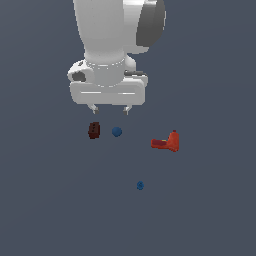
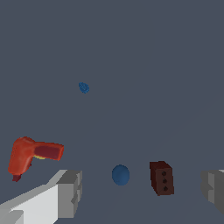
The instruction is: Pick up a designated object from a clutter of objects.
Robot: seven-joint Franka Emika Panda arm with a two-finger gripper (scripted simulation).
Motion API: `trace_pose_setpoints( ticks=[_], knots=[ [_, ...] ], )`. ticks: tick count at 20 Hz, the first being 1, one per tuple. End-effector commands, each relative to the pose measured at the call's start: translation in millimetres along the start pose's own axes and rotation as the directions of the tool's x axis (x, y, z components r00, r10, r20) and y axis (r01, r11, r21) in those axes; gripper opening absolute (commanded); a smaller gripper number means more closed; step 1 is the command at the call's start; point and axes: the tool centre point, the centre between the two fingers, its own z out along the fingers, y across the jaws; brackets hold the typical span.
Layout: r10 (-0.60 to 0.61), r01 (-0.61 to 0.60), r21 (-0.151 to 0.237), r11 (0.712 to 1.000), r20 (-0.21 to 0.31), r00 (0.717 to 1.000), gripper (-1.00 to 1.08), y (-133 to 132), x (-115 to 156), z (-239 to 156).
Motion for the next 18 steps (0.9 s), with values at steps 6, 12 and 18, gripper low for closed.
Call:
trace_pose_setpoints(
  ticks=[6, 12, 18],
  knots=[
    [-0.017, 0.017, 0.007, 1.0, 0.011, 1.0, 1.0, 37, -17, 60],
    [-0.034, 0.034, 0.013, 0.999, 0.022, 0.999, 1.0, 73, -48, 121],
    [-0.048, 0.047, 0.016, 0.999, 0.033, 0.998, 1.0, 104, -89, 175]
  ],
)
